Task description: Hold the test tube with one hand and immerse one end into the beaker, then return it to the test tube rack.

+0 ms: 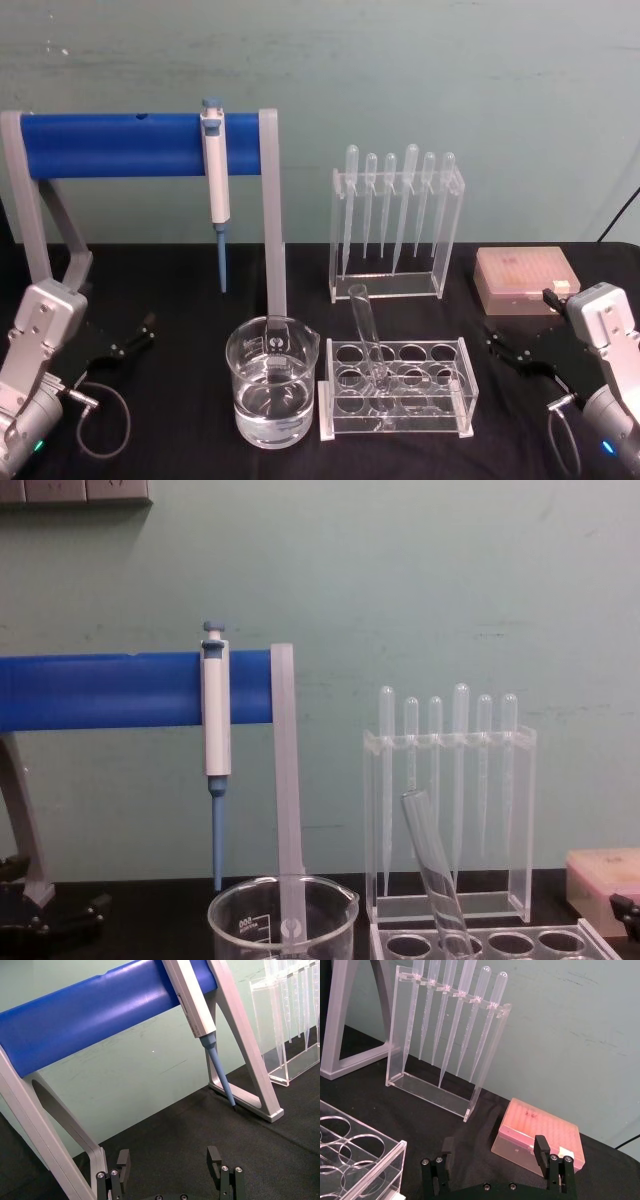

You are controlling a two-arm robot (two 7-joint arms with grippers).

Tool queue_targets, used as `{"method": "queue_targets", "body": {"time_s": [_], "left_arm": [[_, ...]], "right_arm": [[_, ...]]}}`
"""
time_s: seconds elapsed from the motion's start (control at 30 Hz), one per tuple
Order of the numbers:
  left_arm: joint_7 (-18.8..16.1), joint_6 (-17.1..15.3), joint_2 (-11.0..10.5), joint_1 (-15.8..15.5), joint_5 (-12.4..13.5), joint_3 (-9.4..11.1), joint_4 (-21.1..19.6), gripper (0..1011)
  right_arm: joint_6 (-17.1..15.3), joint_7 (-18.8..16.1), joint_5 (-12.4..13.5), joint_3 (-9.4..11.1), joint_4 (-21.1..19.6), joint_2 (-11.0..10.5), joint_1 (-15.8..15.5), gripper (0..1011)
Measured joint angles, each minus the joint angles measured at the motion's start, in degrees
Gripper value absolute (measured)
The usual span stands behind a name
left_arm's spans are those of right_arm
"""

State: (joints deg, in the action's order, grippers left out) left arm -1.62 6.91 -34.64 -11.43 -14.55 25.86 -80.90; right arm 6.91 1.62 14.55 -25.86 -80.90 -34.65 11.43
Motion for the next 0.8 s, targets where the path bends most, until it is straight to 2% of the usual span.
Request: {"method": "queue_targets", "body": {"time_s": [0.8], "left_arm": [[0.0,0.0,0.0,0.0,0.0,0.0,0.0,1000]], "right_arm": [[0.0,0.0,0.0,0.0,0.0,0.0,0.0,1003]]}}
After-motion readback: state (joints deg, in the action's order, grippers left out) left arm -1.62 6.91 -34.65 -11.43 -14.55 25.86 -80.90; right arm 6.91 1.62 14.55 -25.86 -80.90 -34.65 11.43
